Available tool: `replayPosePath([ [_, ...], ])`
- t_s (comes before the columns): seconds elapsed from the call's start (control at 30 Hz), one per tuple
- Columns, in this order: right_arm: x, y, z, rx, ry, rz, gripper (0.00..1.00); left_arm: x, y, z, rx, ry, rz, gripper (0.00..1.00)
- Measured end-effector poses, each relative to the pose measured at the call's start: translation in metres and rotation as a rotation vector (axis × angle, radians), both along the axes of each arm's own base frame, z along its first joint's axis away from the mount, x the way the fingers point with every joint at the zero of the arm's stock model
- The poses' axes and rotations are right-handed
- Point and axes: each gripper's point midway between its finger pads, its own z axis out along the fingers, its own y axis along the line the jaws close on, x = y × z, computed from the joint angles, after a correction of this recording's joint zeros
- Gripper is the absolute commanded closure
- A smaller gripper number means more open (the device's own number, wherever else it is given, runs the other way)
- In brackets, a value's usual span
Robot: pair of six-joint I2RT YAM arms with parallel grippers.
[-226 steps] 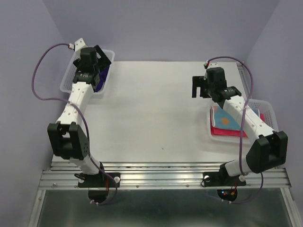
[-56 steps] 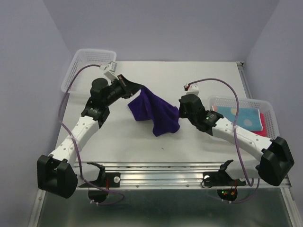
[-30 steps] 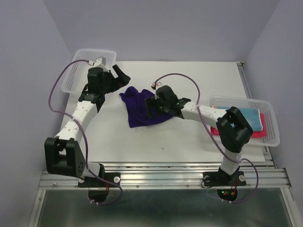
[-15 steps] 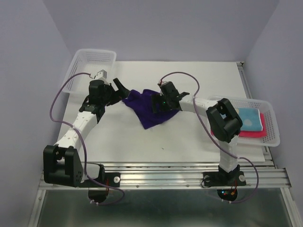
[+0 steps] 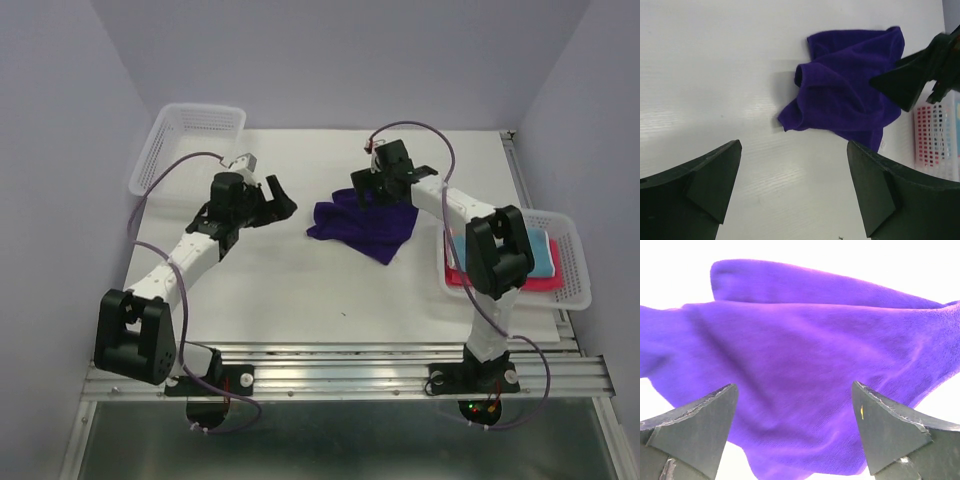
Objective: Fold and stack the towels
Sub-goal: Flatten out the crumpled towel
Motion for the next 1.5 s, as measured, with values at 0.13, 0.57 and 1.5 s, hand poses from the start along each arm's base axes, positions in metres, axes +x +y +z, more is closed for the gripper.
replayPosePath([
  [0.13,-0.025,0.012,0.048,0.085,-0.073,-0.015,0.00,-0.016,-0.035,-0.025,0.062,0.026,-0.134,0.01],
  [0.57,-0.137,-0.014,0.019,0.222,0.025,-0.176,0.00,0.018,-0.092,-0.095,0.277,0.126,-0.272,0.02],
  [1.5,-0.140,-0.017,-0.015,0.204,0.064,-0.222,0.00,0.063,-0.028,-0.141,0.427,0.281,-0.067,0.25],
])
